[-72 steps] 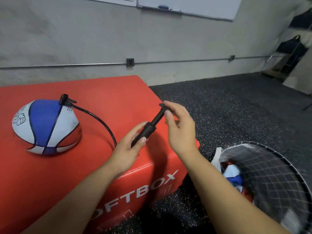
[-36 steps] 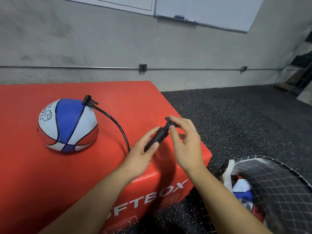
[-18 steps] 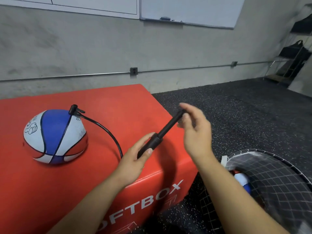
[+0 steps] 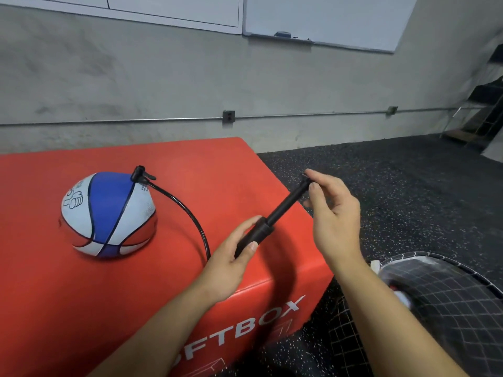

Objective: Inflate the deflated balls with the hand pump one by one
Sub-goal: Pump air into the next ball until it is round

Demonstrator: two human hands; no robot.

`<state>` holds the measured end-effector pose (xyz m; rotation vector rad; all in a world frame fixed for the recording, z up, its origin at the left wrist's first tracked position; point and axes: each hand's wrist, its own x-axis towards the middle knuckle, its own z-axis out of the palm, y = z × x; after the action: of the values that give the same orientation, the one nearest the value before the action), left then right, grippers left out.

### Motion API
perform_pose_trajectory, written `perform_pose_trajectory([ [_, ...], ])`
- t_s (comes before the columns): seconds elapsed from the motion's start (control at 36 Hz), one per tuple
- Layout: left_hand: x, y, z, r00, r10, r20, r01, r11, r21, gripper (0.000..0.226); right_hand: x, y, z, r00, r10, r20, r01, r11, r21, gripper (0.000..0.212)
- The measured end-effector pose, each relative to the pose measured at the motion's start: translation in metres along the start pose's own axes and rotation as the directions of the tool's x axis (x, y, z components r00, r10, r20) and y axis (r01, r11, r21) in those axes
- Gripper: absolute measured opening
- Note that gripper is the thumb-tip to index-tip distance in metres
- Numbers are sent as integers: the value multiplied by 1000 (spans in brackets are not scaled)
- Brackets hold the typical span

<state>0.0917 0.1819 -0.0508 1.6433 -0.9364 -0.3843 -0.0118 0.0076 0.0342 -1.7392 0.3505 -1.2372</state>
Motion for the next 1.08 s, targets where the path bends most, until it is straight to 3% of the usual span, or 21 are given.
perform_pose_trajectory([
  [0.5, 11, -7, 2, 1000, -5, -29, 2, 996, -93, 54, -30, 16, 24, 967, 16, 256, 19, 991, -135, 26],
  [0.67, 7, -3, 1, 1000, 17, -14, -18, 997, -72, 56, -24, 13, 18, 966, 51, 254, -33, 997, -72, 40],
  [0.75, 5, -2, 1, 1000, 17, 6, -17, 998, -57, 58, -19, 13, 14, 975, 21, 222, -9, 998, -56, 37],
  [0.97, 1, 1, 2, 999, -21, 42, 22, 1000, -8, 57, 18, -5, -18, 997, 60, -56, -52, 990, 133, 36],
  [1.08, 1, 2, 3, 998, 2, 56, -1, 1000, -17, 56, 24, -10, -27, 991, 86, -102, -69, 985, 161, 34],
])
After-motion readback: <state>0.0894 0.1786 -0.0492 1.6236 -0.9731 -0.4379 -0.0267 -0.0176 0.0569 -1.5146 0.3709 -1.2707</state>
